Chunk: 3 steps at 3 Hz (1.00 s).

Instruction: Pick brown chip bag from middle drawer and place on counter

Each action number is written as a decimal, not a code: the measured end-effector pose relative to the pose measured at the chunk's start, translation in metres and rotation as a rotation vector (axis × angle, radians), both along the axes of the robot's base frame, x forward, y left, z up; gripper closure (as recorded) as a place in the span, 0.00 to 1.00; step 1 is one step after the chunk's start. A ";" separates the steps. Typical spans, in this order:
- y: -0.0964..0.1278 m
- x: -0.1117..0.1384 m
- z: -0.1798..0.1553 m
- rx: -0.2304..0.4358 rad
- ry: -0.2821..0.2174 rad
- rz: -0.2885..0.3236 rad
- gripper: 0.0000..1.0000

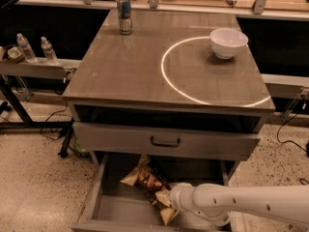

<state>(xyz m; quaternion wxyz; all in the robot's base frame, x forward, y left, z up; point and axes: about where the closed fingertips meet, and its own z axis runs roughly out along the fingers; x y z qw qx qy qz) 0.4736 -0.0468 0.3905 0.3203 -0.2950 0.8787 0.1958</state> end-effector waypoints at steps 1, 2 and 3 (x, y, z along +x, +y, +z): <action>-0.025 -0.008 0.030 -0.015 -0.041 -0.052 0.95; -0.054 -0.023 0.070 -0.072 -0.069 -0.079 1.00; -0.083 -0.049 0.111 -0.228 -0.060 -0.024 1.00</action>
Offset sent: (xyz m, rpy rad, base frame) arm -0.0324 -0.0902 0.1706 -0.2230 -0.1707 -0.0620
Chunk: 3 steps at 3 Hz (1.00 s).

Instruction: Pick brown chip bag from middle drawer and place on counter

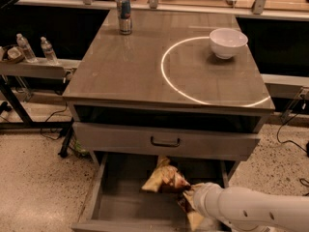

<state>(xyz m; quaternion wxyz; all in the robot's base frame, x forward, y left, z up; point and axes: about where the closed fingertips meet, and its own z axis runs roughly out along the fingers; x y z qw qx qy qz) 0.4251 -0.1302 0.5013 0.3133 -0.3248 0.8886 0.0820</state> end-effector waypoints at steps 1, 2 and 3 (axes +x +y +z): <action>-0.051 -0.032 0.026 -0.160 0.046 -0.015 1.00; -0.088 -0.040 0.026 -0.288 0.078 0.006 1.00; -0.088 -0.040 0.028 -0.284 0.075 0.005 1.00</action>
Offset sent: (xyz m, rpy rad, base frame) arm 0.0124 -0.1073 0.0625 -0.4755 0.1443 0.0778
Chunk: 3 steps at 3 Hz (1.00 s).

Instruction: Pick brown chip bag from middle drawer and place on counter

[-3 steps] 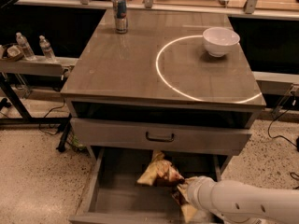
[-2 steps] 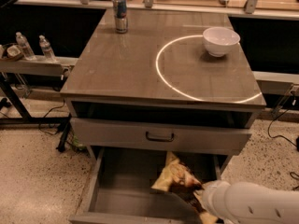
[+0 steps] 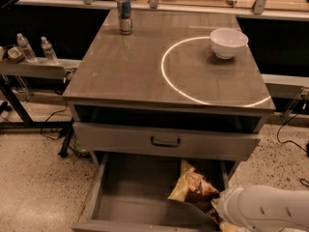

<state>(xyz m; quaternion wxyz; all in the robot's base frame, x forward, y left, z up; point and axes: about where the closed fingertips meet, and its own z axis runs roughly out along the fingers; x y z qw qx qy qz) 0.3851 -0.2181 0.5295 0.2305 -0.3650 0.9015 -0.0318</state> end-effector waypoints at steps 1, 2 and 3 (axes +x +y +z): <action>-0.019 0.012 0.022 -0.022 -0.035 0.053 1.00; -0.055 0.024 0.052 -0.059 -0.105 0.063 1.00; -0.107 0.045 0.090 -0.156 -0.211 0.058 1.00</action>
Offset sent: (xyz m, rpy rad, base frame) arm 0.0409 -0.0966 0.1511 -0.1160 -0.1696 0.0659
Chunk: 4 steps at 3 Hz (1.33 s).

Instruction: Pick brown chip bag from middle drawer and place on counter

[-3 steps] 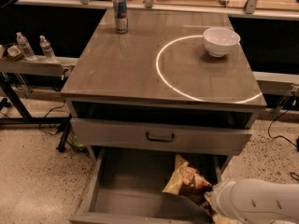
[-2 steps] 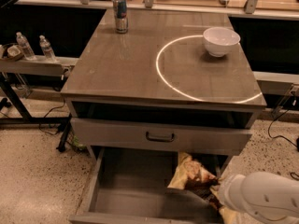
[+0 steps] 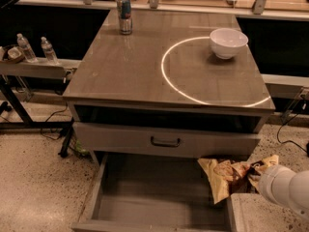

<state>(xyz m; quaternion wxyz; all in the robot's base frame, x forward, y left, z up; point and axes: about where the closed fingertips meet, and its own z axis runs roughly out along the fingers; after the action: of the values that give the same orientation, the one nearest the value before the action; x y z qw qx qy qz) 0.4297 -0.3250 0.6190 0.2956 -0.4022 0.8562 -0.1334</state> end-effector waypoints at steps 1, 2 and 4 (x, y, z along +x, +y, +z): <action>0.000 0.000 0.000 0.000 0.000 0.000 1.00; -0.028 0.006 0.003 -0.079 -0.009 0.008 1.00; -0.063 0.058 0.006 -0.337 0.040 0.130 1.00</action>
Offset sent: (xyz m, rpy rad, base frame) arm 0.0100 -0.0495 0.0624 -0.2182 -0.0073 0.0118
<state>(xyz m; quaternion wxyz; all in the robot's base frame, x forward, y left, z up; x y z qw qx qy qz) 0.4880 -0.3884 0.6246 0.2147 -0.5032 0.7996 -0.2477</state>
